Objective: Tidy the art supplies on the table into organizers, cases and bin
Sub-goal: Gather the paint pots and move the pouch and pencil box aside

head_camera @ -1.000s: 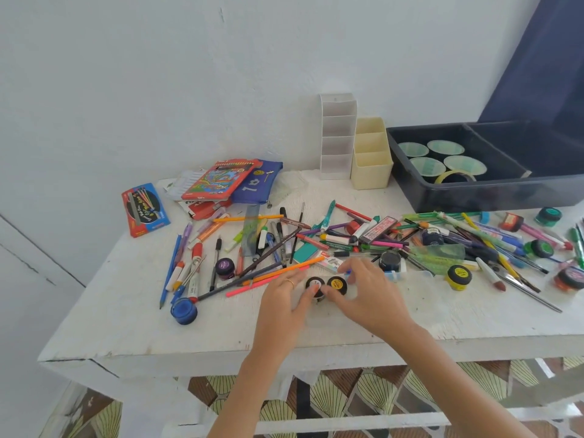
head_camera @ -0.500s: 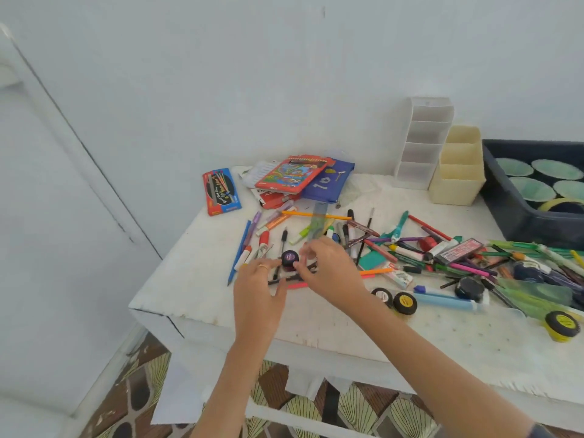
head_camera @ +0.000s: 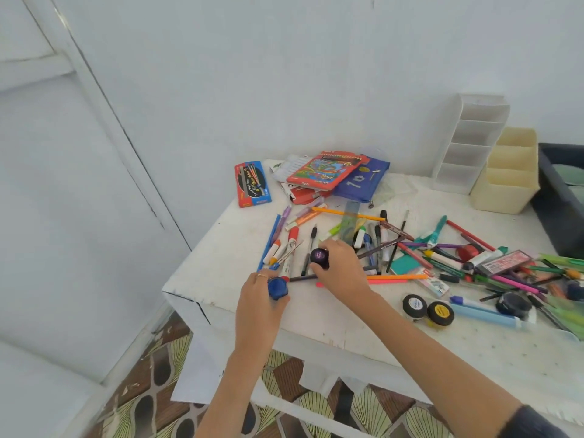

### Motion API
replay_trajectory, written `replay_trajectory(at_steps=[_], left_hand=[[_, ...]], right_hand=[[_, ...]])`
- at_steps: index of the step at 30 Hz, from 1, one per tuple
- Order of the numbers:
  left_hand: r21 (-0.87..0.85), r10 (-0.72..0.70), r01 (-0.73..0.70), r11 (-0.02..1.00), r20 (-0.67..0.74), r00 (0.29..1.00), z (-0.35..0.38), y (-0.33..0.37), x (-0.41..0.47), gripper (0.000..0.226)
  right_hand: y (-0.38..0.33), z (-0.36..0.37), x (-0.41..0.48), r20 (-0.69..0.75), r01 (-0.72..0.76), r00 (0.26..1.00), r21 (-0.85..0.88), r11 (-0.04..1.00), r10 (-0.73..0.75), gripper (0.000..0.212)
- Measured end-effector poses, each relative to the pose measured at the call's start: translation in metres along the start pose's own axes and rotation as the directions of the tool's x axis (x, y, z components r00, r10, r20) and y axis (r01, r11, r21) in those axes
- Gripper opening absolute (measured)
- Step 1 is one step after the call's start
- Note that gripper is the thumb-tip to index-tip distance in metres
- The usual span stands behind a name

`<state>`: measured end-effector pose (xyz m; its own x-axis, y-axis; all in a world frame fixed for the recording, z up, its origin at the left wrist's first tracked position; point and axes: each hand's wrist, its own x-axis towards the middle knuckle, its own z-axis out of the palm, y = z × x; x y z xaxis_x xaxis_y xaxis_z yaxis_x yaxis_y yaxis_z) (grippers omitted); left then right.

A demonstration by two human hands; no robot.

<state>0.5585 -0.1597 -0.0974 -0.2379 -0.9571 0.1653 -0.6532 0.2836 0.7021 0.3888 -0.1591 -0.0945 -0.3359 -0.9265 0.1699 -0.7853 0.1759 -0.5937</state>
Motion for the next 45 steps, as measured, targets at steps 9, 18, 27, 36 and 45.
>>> replay_trajectory(at_steps=[9,18,27,36,45], left_hand=[[-0.206,0.091,-0.091,0.974,-0.009,0.996,0.01,0.025,-0.005,0.046],[-0.457,0.204,-0.14,0.879,0.094,0.974,0.035,0.08,-0.016,0.024],[-0.52,0.314,-0.148,0.841,0.246,0.917,0.066,0.119,-0.04,0.021],[-0.425,0.366,-0.191,0.885,0.379,0.85,0.082,0.125,-0.059,0.035],[-0.254,0.511,-0.444,0.859,0.372,0.775,0.081,0.121,-0.06,0.024]], right_hand=[[0.006,-0.028,-0.02,-0.178,0.079,0.983,0.141,0.987,-0.054,0.034],[0.032,-0.085,-0.063,-0.328,0.072,0.944,0.159,0.985,-0.016,0.032],[0.07,-0.135,-0.126,-0.303,-0.203,0.907,0.296,0.933,0.293,0.026],[0.084,-0.134,-0.164,-0.135,-0.364,0.897,0.315,0.877,0.421,0.029],[0.082,-0.121,-0.164,-0.122,-0.386,0.891,0.305,0.871,0.437,0.031]])
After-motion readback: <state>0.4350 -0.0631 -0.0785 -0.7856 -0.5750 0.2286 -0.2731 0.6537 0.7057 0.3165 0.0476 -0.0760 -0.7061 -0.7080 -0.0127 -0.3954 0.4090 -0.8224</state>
